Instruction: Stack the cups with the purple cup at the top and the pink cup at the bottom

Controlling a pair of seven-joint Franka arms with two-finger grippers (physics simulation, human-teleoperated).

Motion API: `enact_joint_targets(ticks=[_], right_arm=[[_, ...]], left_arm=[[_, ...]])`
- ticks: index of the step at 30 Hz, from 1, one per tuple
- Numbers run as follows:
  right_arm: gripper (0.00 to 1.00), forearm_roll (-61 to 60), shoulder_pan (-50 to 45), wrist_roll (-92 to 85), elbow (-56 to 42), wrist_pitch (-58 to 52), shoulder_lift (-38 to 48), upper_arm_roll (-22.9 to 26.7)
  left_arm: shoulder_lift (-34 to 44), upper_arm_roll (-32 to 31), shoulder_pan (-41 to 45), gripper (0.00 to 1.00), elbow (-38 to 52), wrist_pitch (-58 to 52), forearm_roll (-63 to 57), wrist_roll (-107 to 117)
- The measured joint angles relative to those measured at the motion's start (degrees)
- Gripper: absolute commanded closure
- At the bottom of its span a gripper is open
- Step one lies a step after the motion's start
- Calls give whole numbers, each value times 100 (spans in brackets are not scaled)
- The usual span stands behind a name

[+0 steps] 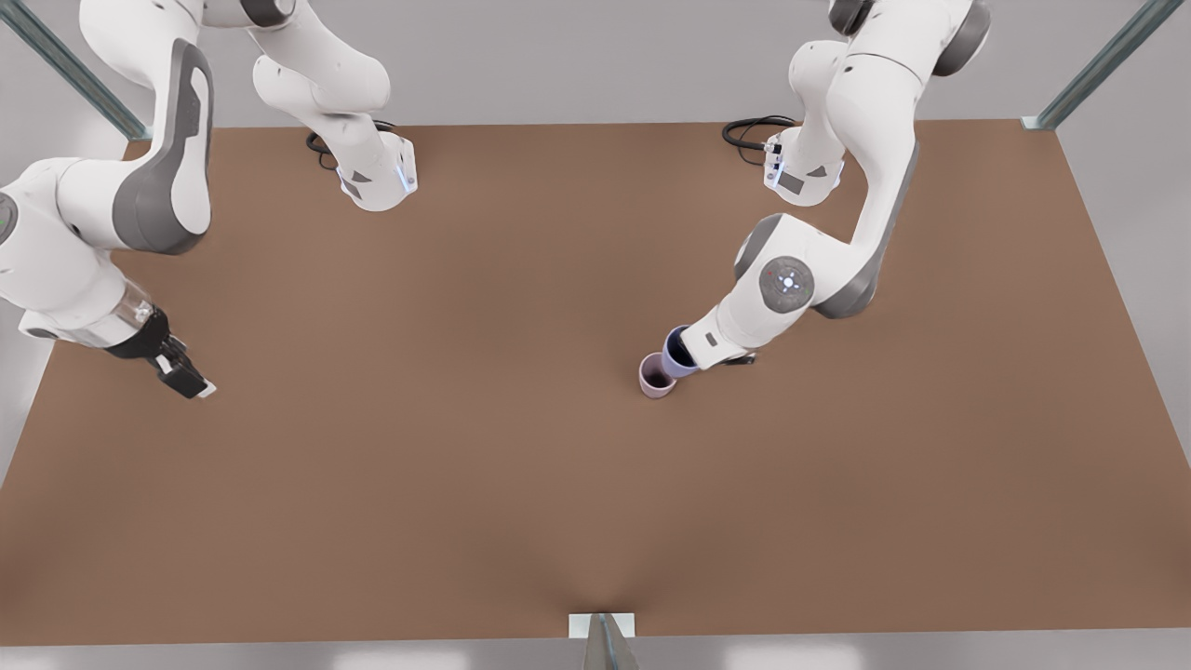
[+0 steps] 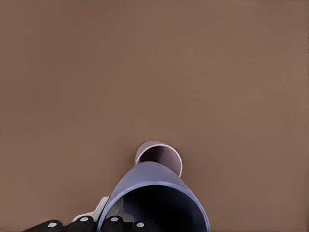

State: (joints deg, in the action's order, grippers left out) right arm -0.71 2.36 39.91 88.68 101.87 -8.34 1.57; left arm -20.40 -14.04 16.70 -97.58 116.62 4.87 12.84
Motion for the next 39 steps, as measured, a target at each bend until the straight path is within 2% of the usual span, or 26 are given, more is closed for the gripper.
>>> enact_joint_targets(ticks=[4, 16, 37, 39], right_arm=[[0, 55, -347, -792, -162, -300, 0, 62], [0, 174, -408, -2330, -758, -976, -36, 65], [0, 172, -310, -3427, -996, -1235, -356, 97], [0, 171, -306, -3477, -998, -1238, -352, 97]], left_arm=[[-111, -1, 205, 79, 40, 48, -4, 551], [-345, 50, 263, 79, 31, 231, -109, 1651], [-689, 69, 272, 79, -18, 262, -149, 2436], [-715, 69, 272, 76, -13, 268, -147, 2472]])
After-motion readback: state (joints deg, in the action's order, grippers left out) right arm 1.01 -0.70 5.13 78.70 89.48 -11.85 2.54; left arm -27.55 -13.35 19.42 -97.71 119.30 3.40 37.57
